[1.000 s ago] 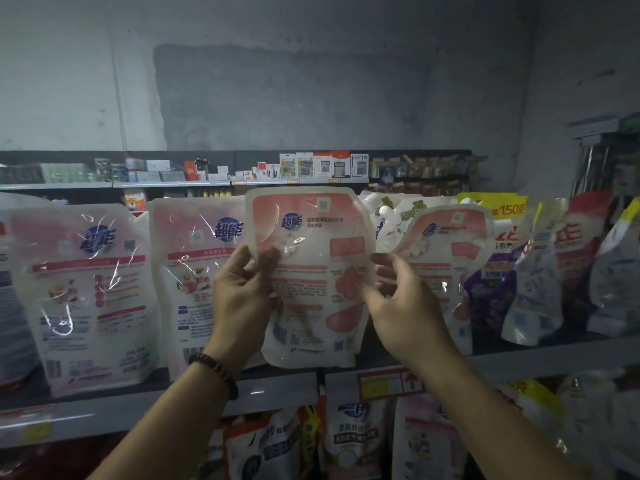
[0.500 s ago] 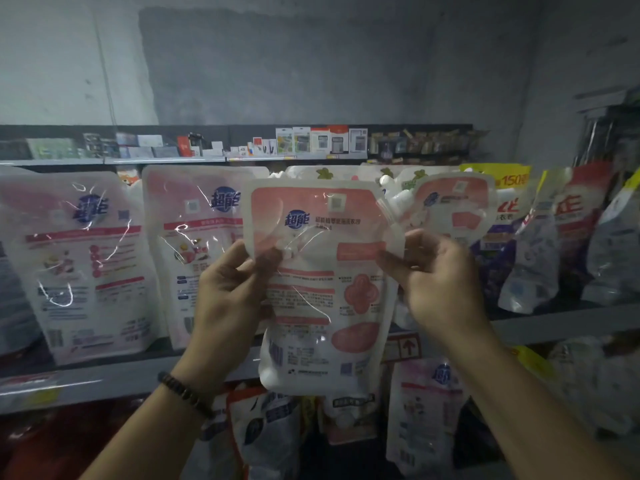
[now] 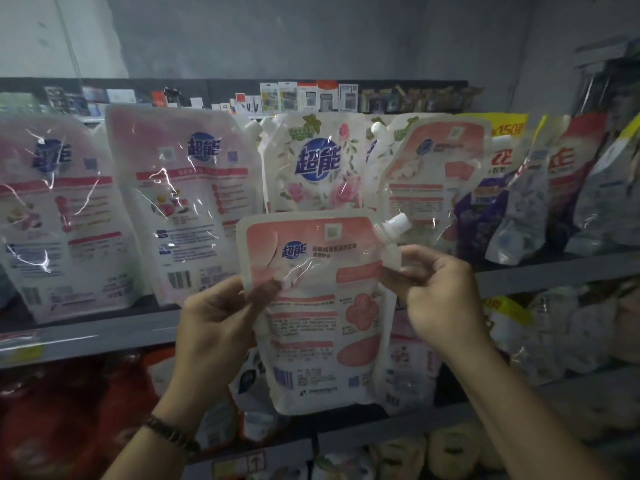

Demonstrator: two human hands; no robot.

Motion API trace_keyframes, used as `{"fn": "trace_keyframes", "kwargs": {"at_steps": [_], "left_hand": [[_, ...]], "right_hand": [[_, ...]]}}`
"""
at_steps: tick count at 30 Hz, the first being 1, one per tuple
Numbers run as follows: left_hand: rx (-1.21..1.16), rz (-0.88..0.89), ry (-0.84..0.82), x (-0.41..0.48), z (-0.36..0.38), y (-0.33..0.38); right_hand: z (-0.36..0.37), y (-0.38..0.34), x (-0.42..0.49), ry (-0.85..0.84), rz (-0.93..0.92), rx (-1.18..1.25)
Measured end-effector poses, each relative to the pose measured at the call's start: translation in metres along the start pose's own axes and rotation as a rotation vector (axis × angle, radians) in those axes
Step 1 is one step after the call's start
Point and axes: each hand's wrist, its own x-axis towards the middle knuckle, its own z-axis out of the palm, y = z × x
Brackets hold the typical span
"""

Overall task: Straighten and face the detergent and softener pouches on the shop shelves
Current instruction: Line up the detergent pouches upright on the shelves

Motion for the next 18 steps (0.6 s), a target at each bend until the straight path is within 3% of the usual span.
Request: {"fn": "trace_keyframes", "kwargs": {"at_steps": [6, 10, 18], "left_hand": [[0.064, -0.035, 0.051, -0.017, 0.003, -0.025], [0.373, 0.021, 0.07, -0.027, -0.003, -0.048], [0.224, -0.304, 0.075, -0.049, 0.01, -0.084]], "right_hand": [[0.0, 0.027, -0.015, -0.013, 0.031, -0.047], [0.001, 0.056, -0.023, -0.013, 0.029, -0.061], [0.01, 0.11, -0.033, -0.017, 0.199, -0.043]]}}
